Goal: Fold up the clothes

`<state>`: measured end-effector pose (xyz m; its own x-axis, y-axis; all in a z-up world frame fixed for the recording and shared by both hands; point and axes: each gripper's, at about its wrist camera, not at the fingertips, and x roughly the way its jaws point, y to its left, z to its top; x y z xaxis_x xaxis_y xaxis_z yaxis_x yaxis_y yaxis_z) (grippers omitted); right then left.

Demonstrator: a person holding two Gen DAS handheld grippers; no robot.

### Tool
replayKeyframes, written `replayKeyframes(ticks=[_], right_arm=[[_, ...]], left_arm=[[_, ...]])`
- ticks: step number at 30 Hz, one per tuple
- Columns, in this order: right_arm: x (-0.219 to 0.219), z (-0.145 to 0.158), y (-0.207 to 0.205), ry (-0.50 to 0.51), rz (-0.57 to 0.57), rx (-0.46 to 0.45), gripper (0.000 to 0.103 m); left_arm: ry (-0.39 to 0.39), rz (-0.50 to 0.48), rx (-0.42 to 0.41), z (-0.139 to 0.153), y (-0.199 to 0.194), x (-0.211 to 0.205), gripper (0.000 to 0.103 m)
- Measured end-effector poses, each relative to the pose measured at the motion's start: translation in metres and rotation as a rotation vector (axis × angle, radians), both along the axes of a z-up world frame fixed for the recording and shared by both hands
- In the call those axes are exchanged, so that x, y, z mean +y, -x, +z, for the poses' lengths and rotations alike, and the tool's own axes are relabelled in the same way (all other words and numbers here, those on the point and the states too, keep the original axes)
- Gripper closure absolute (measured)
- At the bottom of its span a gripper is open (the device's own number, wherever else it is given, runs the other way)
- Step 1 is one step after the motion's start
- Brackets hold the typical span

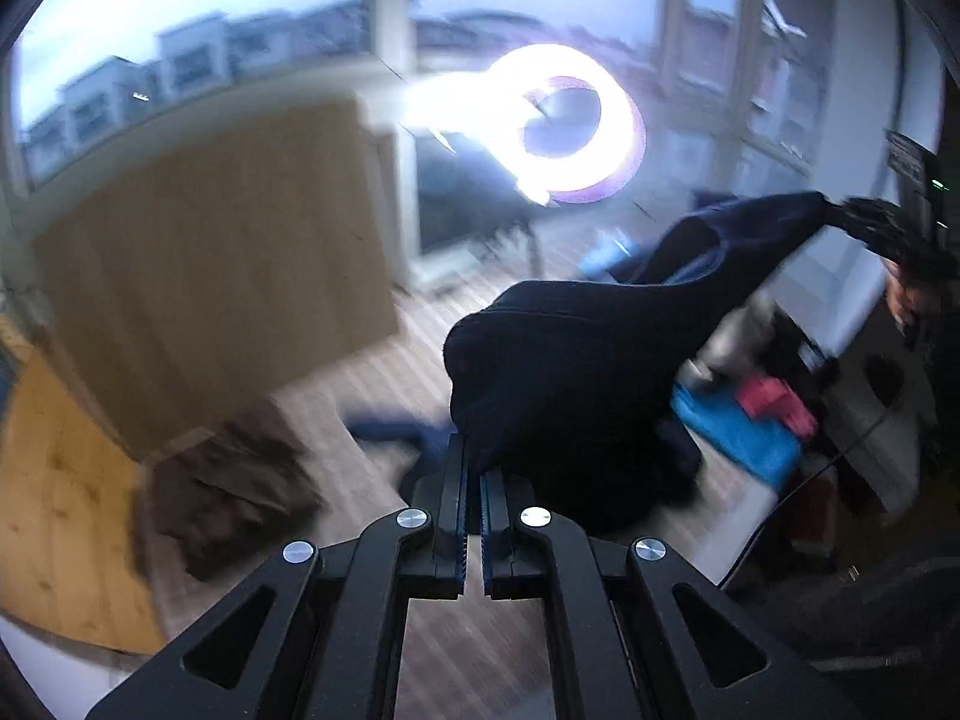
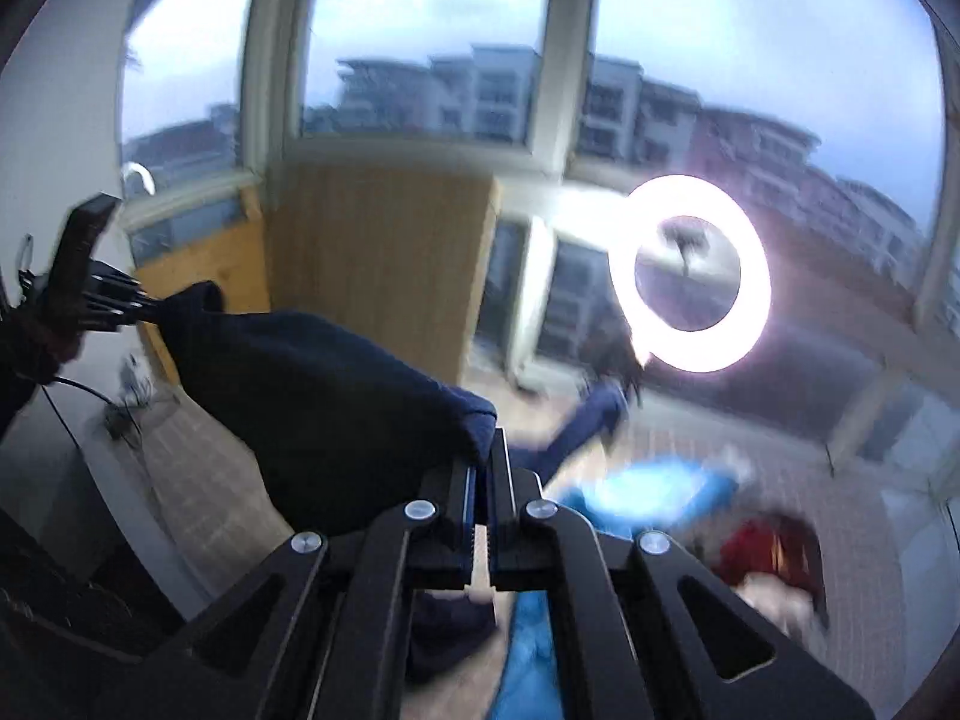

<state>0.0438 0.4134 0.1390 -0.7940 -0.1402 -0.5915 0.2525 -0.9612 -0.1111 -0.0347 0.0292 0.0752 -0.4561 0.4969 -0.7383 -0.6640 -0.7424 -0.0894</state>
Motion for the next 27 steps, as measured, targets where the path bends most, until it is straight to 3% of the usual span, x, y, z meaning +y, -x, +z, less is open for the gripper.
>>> replayKeyframes(ticks=[2,4,7,10,15,17,22,24,25,26,27], right_arm=[[0.020,-0.050,-0.004,0.032,-0.100,-0.109,0.101],[0.045,-0.105,-0.003,0.053,-0.210,-0.231,0.101],[0.075,-0.188,0.000,0.028,-0.334,-0.403,0.101],[0.096,-0.228,-0.004,0.070,-0.370,-0.479,0.101],[0.104,-0.238,0.010,0.107,-0.339,-0.503,0.101],[0.103,-0.236,0.013,0.108,-0.323,-0.508,0.101],[0.101,-0.232,0.025,0.115,-0.270,-0.502,0.101],[0.103,-0.230,0.031,0.126,-0.248,-0.500,0.101],[0.104,-0.229,0.035,0.131,-0.237,-0.500,0.101],[0.104,-0.229,0.037,0.131,-0.226,-0.498,0.101],[0.103,-0.228,0.038,0.126,-0.215,-0.496,0.101]], left_arm=[[0.043,-0.108,-0.126,-0.054,-0.006,0.026,0.096],[0.121,-0.177,-0.236,-0.111,-0.008,0.047,0.098],[0.228,-0.222,-0.288,-0.164,-0.005,0.063,0.100],[0.281,-0.244,-0.298,-0.186,0.009,0.072,0.099],[0.305,-0.346,-0.314,-0.203,0.007,0.096,0.094],[0.317,-0.397,-0.310,-0.208,-0.005,0.108,0.084],[0.376,-0.476,-0.180,-0.216,-0.047,0.145,0.076],[0.428,-0.448,-0.158,-0.230,-0.045,0.154,0.074],[0.453,-0.427,-0.156,-0.237,-0.042,0.158,0.082],[0.479,-0.406,-0.154,-0.244,-0.039,0.161,0.099],[0.504,-0.385,-0.153,-0.251,-0.037,0.165,0.102]])
